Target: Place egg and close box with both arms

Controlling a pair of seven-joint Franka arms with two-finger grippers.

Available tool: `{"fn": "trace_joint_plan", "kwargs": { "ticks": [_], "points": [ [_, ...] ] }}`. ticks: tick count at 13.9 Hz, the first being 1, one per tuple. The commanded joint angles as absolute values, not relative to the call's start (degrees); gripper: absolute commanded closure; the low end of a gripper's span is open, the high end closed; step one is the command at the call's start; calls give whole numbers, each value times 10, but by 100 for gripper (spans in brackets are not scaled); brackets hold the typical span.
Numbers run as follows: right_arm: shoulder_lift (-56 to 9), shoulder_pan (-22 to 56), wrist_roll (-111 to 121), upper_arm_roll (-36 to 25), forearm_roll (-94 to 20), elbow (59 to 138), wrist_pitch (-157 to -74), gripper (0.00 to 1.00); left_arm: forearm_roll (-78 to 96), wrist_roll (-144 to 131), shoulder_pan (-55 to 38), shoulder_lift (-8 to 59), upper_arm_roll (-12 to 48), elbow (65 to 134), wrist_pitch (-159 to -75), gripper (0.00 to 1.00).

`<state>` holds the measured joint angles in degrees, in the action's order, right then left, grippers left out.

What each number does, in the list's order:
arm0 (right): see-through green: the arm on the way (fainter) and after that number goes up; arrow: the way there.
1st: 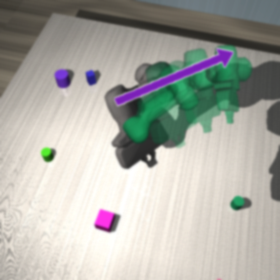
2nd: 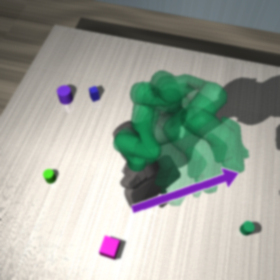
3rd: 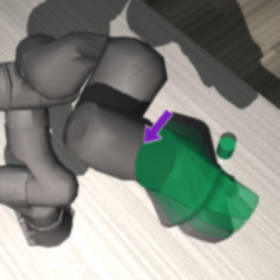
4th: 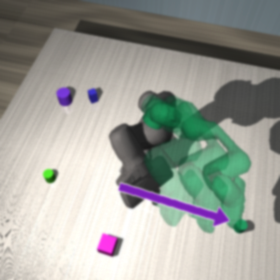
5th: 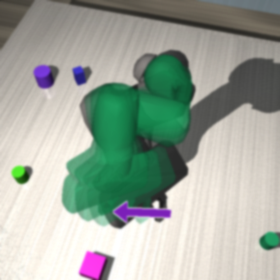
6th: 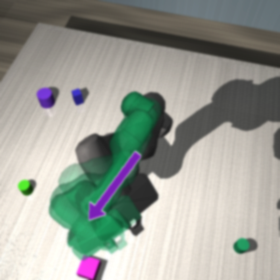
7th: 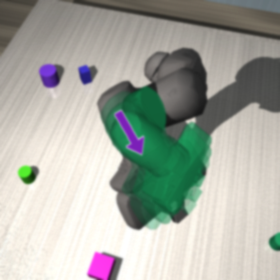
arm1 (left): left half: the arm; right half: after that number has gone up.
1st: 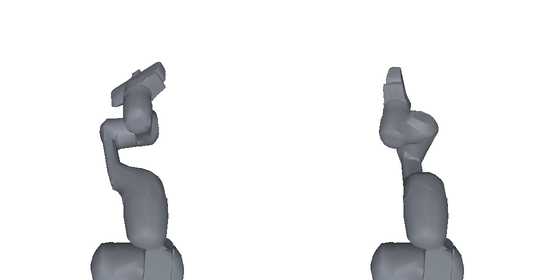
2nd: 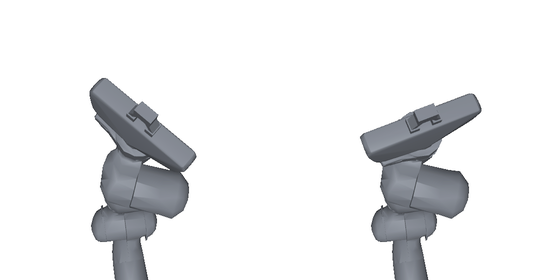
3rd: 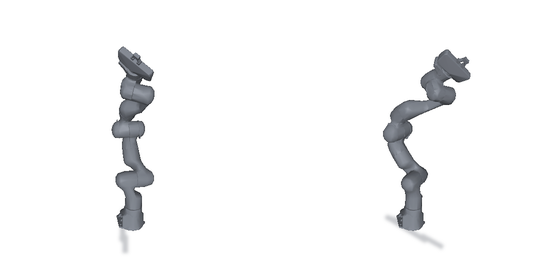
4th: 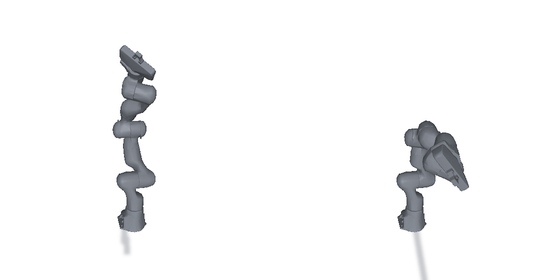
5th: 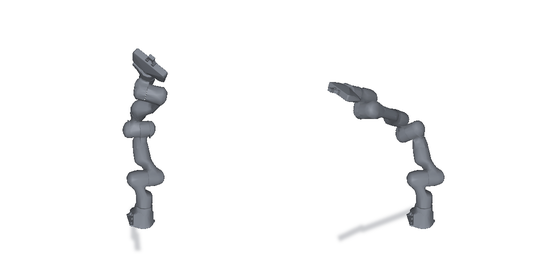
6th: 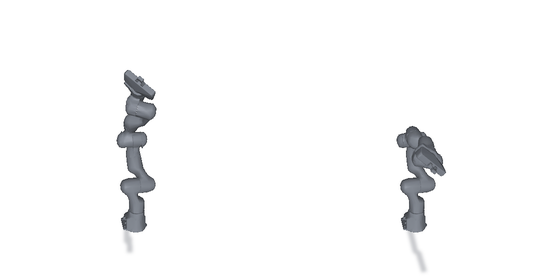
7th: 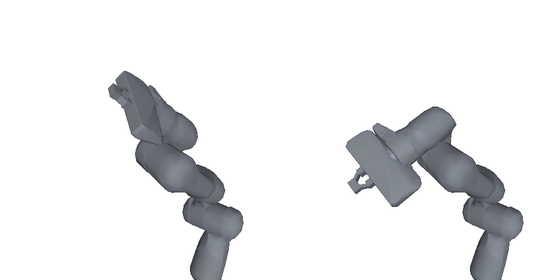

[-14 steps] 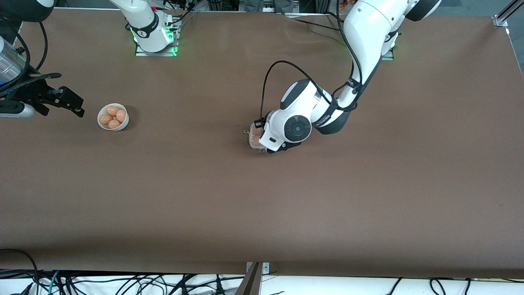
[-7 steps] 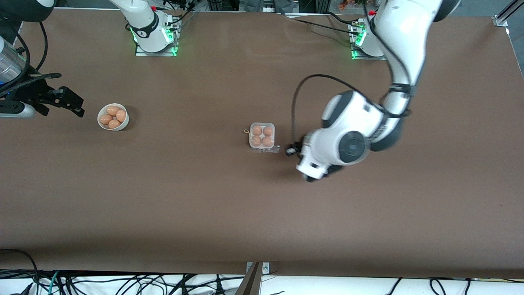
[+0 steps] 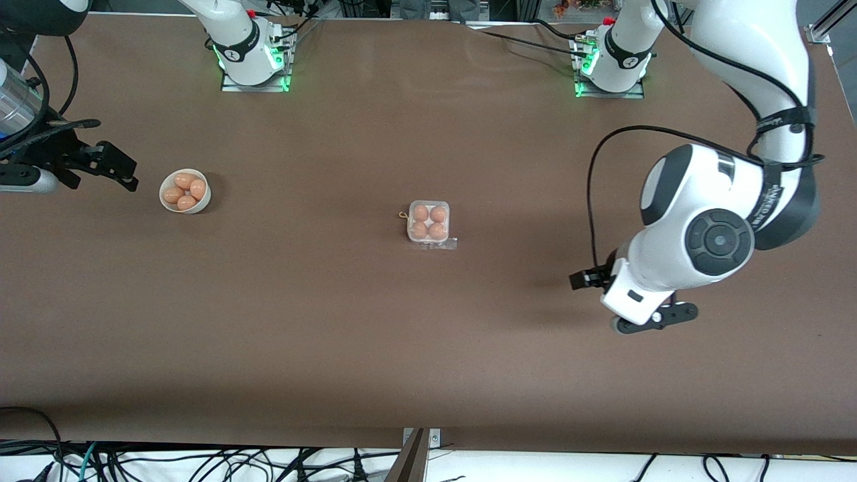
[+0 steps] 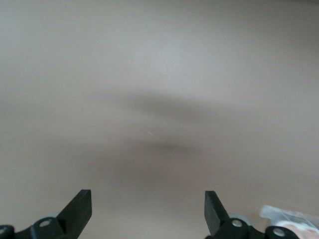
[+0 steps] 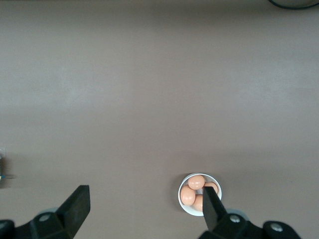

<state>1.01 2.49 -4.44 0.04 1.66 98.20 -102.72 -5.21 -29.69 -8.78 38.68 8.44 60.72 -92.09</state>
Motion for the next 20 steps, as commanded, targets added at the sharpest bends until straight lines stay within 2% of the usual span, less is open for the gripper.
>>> {"fn": "trace_joint_plan", "kwargs": {
  "ticks": [1,4,7,12,16,20],
  "points": [
    [15,18,-46,7,19,985,-1027,0,-83,-260,-66,381,80,597,-911,0],
    [15,18,-45,7,19,985,-1027,0,-120,-208,-51,349,75,599,-911,0],
    [15,18,-45,7,19,986,-1026,0,-119,-139,-19,294,76,633,-911,0],
    [15,18,-44,7,19,986,-1026,0,-63,-103,46,157,76,789,-941,0],
    [15,18,-44,7,19,986,-1026,0,-51,-82,50,63,75,919,-990,0],
    [15,18,-43,7,19,986,-1026,0,-10,-89,45,14,70,959,-979,0]
  ]
}}
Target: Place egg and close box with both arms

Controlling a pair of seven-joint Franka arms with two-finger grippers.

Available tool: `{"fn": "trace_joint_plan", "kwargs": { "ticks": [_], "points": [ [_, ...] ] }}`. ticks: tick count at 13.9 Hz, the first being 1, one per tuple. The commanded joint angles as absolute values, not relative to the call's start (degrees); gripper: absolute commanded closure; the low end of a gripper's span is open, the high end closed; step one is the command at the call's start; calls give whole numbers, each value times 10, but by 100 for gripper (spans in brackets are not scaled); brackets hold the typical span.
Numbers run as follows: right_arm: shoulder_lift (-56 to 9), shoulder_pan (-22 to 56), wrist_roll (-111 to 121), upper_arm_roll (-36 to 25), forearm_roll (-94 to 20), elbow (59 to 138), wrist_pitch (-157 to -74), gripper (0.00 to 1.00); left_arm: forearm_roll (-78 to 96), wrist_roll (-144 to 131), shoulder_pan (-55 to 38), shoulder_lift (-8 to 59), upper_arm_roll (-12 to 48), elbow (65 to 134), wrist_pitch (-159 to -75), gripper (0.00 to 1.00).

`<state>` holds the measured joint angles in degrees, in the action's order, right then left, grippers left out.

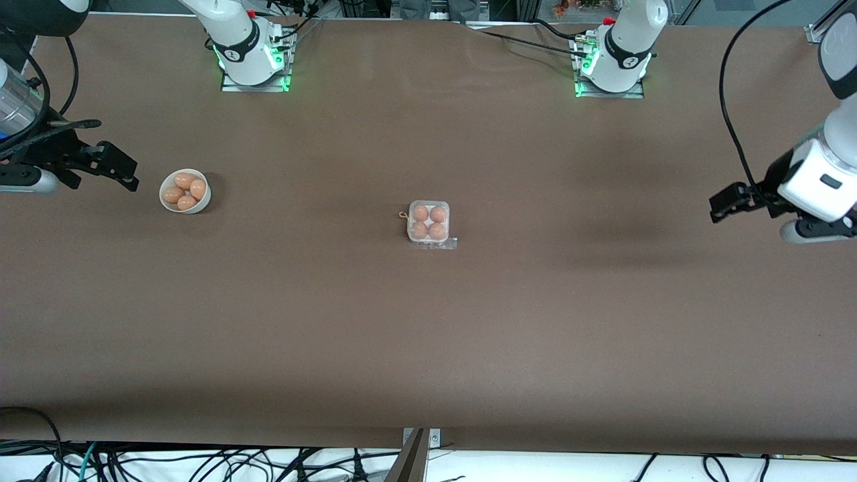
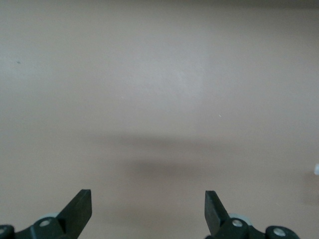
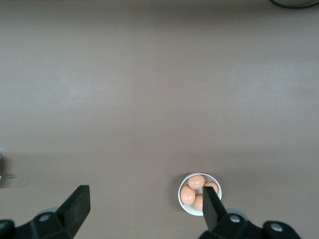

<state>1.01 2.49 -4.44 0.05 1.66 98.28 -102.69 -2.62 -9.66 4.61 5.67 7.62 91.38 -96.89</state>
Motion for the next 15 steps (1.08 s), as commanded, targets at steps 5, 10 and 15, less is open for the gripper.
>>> {"fn": "trace_joint_plan", "kwargs": {
  "ticks": [5,10,15],
  "points": [
    [16,18,-43,7,19,986,-1026,0,36,-89,39,2,55,980,-983,0],
    [16,18,-43,7,19,986,-1026,0,35,-88,38,-4,52,980,-981,0],
    [16,18,-43,7,18,987,-1026,0,21,-84,39,-5,51,980,-979,0]
  ]
}}
